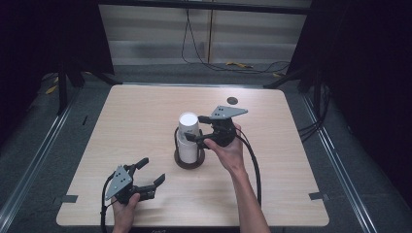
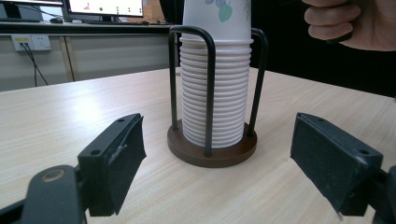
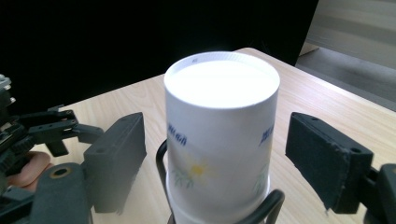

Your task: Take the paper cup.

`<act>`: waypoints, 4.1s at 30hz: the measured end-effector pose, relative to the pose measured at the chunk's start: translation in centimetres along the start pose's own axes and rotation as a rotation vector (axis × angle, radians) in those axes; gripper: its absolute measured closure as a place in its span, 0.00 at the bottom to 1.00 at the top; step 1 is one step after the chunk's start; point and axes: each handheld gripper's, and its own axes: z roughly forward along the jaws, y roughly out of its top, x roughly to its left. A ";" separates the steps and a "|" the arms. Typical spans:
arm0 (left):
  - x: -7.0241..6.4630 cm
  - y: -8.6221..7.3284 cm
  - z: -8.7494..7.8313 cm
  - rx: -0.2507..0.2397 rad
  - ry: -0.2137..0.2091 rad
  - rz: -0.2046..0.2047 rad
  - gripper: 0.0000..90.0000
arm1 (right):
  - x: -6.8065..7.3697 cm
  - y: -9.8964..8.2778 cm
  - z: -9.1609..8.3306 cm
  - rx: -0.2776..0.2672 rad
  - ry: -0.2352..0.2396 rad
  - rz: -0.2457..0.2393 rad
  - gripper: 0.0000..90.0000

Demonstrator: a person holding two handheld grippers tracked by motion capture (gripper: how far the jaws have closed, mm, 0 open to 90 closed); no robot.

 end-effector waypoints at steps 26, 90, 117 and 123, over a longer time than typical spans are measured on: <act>0.0 0.0 -0.1 -0.007 0.000 -0.003 0.19 | -0.5 1.3 2.1 0.034 0.030 -0.008 0.35; 0.0 -0.1 -0.2 -0.012 -0.011 0.001 0.18 | -0.2 3.2 -1.9 -0.259 0.025 0.042 0.38; -0.1 -0.1 -0.1 -0.011 -0.009 0.006 0.18 | -0.1 2.3 -4.5 -0.383 0.029 0.077 0.39; -0.3 0.0 -0.1 0.009 -0.023 0.018 0.20 | -0.2 1.9 -6.1 -0.373 0.017 0.068 0.39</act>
